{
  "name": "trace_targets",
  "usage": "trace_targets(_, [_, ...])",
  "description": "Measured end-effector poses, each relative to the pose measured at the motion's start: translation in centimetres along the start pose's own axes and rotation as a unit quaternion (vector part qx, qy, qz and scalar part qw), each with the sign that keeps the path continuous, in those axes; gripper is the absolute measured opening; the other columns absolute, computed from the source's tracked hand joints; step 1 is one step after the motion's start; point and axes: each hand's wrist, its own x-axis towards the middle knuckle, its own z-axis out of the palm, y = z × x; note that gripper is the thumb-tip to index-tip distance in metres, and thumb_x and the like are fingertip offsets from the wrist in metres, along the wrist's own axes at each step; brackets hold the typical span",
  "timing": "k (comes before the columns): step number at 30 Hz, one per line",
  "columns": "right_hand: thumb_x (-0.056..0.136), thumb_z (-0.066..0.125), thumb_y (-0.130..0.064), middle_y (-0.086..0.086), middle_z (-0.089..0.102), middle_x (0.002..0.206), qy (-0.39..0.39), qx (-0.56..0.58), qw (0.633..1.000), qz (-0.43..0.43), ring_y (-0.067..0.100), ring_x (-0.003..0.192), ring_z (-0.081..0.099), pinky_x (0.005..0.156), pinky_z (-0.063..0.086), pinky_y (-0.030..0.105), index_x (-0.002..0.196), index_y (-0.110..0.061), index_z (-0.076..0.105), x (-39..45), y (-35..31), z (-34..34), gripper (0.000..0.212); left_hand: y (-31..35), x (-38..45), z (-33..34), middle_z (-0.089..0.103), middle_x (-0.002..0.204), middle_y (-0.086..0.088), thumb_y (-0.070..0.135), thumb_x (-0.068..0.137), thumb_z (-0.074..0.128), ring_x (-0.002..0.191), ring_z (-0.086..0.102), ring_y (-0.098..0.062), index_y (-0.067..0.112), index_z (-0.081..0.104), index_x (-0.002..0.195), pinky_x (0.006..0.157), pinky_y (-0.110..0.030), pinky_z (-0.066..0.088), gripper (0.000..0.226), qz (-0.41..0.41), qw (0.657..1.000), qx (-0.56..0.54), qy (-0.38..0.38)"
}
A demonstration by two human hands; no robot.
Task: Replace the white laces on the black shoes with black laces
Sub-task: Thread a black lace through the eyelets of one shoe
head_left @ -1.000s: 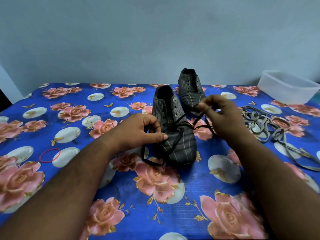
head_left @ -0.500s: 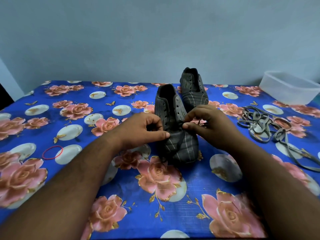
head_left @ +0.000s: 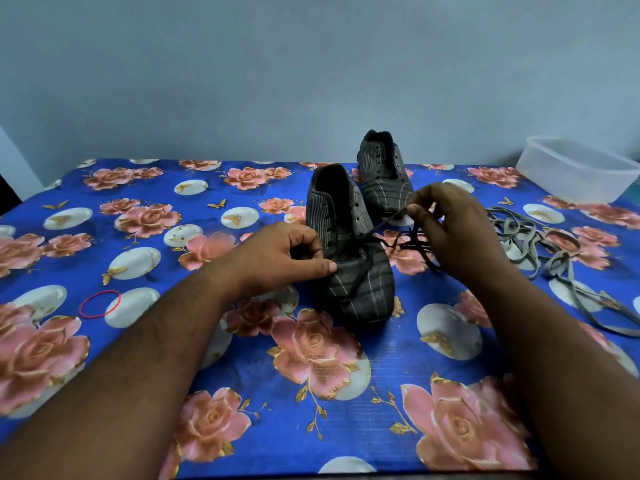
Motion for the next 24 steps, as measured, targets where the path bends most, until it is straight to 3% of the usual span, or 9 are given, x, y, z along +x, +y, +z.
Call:
trace_targets(2, [0.097, 0.065, -0.03, -0.012, 0.062, 0.08, -0.048, 0.032, 0.998, 0.001, 0.004, 0.077, 0.052, 0.068, 0.038, 0.025, 0.088, -0.018, 0.067, -0.1, -0.2, -0.1, 0.016, 0.0, 0.0, 0.1, 0.064, 0.074, 0.0, 0.06, 0.073, 0.071, 0.066, 0.054, -0.008, 0.019, 0.065, 0.076, 0.065, -0.037, 0.048, 0.041, 0.004, 1.0, -0.001, 0.001])
trace_targets(5, [0.1, 0.058, -0.042, -0.002, 0.067, 0.072, -0.07, 0.09, 0.993, -0.01, 0.01, 0.071, 0.061, 0.065, 0.046, 0.035, 0.086, -0.017, 0.07, -0.5, -1.1, 0.4, 0.031, 0.0, 0.0, 0.2, 0.064, 0.076, -0.003, 0.062, 0.072, 0.069, 0.067, 0.054, -0.008, 0.019, 0.064, 0.076, 0.065, -0.038, 0.048, 0.044, 0.007, 1.0, -0.005, -0.001])
trace_targets(7, [0.099, 0.061, -0.037, -0.006, 0.068, 0.076, -0.069, 0.091, 0.993, -0.017, 0.011, 0.074, 0.061, 0.065, 0.046, 0.033, 0.098, -0.022, 0.073, -0.6, -1.4, 1.2, 0.019, 0.0, 0.0, 0.2, 0.063, 0.076, -0.003, 0.063, 0.072, 0.067, 0.066, 0.053, -0.008, 0.018, 0.063, 0.076, 0.065, -0.037, 0.047, 0.046, 0.007, 1.0, -0.002, -0.001])
trace_targets(9, [0.094, 0.063, -0.045, -0.015, 0.067, 0.079, -0.084, 0.048, 0.994, -0.049, 0.014, 0.08, 0.058, 0.07, 0.044, 0.032, 0.106, -0.032, 0.074, -0.8, -1.6, 1.7, 0.02, 0.0, 0.0, 0.2, 0.063, 0.076, -0.004, 0.063, 0.073, 0.067, 0.066, 0.053, -0.008, 0.018, 0.063, 0.076, 0.065, -0.037, 0.047, 0.046, 0.006, 1.0, -0.005, -0.003])
trace_targets(11, [0.089, 0.063, -0.051, -0.018, 0.063, 0.077, -0.101, 0.033, 0.992, -0.073, 0.018, 0.081, 0.055, 0.073, 0.041, 0.032, 0.104, -0.035, 0.076, -0.7, -1.4, 1.9, 0.025, 0.1, 0.0, 0.1, 0.063, 0.077, -0.006, 0.061, 0.075, 0.069, 0.067, 0.053, -0.009, 0.017, 0.063, 0.077, 0.065, -0.038, 0.046, 0.045, 0.005, 1.0, -0.01, -0.005])
trace_targets(14, [0.088, 0.066, -0.047, -0.018, 0.061, 0.076, -0.095, 0.029, 0.991, -0.086, 0.016, 0.079, 0.052, 0.074, 0.035, 0.029, 0.091, -0.034, 0.075, -0.6, -1.5, 1.8, 0.016, 0.1, -0.1, 0.2, 0.061, 0.076, -0.001, 0.052, 0.083, 0.078, 0.067, 0.051, -0.006, 0.017, 0.063, 0.076, 0.065, -0.034, 0.044, 0.038, 0.005, 1.0, -0.014, -0.003])
trace_targets(17, [0.092, 0.067, -0.036, -0.018, 0.062, 0.076, -0.05, 0.025, 0.995, -0.08, 0.007, 0.074, 0.055, 0.07, 0.04, 0.029, 0.087, -0.028, 0.07, -0.6, -1.9, 1.6, 0.009, 0.1, -0.1, 0.3, 0.059, 0.073, -0.001, 0.048, 0.084, 0.078, 0.065, 0.05, -0.005, 0.017, 0.061, 0.075, 0.064, -0.029, 0.043, 0.037, 0.004, 1.0, -0.011, -0.01])
trace_targets(21, [0.097, 0.065, -0.03, -0.013, 0.063, 0.074, 0.125, 0.075, 0.988, 0.05, 0.01, 0.068, 0.057, 0.066, 0.044, 0.029, 0.093, -0.022, 0.067, 0.2, -0.3, -0.2, 0.009, 0.1, 0.0, 0.5, 0.058, 0.073, -0.005, 0.062, 0.076, 0.071, 0.067, 0.05, -0.008, 0.016, 0.06, 0.076, 0.064, -0.032, 0.043, 0.047, -0.004, 1.0, -0.022, -0.013])
trace_targets(24, [0.098, 0.063, -0.032, -0.018, 0.056, 0.071, 0.133, 0.033, 0.984, 0.112, 0.01, 0.069, 0.053, 0.066, 0.037, 0.029, 0.091, -0.028, 0.063, 0.1, 0.8, -1.0, 0.008, 0.4, 0.0, 0.5, 0.056, 0.075, -0.008, 0.061, 0.083, 0.072, 0.07, 0.051, -0.01, 0.012, 0.061, 0.077, 0.068, -0.036, 0.043, 0.05, -0.013, 0.999, -0.051, -0.011])
